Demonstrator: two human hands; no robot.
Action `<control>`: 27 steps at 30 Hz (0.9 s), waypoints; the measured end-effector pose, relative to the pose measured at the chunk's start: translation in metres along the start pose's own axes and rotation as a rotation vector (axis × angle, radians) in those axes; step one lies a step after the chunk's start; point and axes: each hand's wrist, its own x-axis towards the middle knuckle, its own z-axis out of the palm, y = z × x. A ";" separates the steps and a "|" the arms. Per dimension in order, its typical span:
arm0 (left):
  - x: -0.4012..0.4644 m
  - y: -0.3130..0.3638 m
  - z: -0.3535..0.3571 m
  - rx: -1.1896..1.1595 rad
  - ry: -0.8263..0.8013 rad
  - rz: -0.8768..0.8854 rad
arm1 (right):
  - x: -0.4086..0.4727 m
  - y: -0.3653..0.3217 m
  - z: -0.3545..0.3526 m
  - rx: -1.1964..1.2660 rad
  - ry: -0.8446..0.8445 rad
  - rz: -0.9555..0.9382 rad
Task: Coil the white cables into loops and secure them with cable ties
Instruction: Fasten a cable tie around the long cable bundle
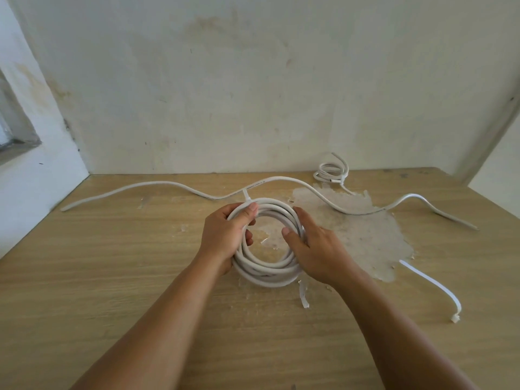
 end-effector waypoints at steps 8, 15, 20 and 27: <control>0.021 -0.005 0.037 0.275 -0.207 0.095 | 0.003 0.036 -0.014 -0.021 0.194 0.073; 0.034 -0.018 0.081 0.504 -0.120 0.329 | 0.014 0.079 -0.053 0.021 0.357 0.283; 0.049 -0.046 0.117 0.762 -0.187 0.565 | 0.036 0.106 -0.083 0.169 0.509 0.415; 0.071 -0.070 0.171 1.034 -0.273 0.815 | 0.101 0.131 -0.133 0.323 0.597 0.618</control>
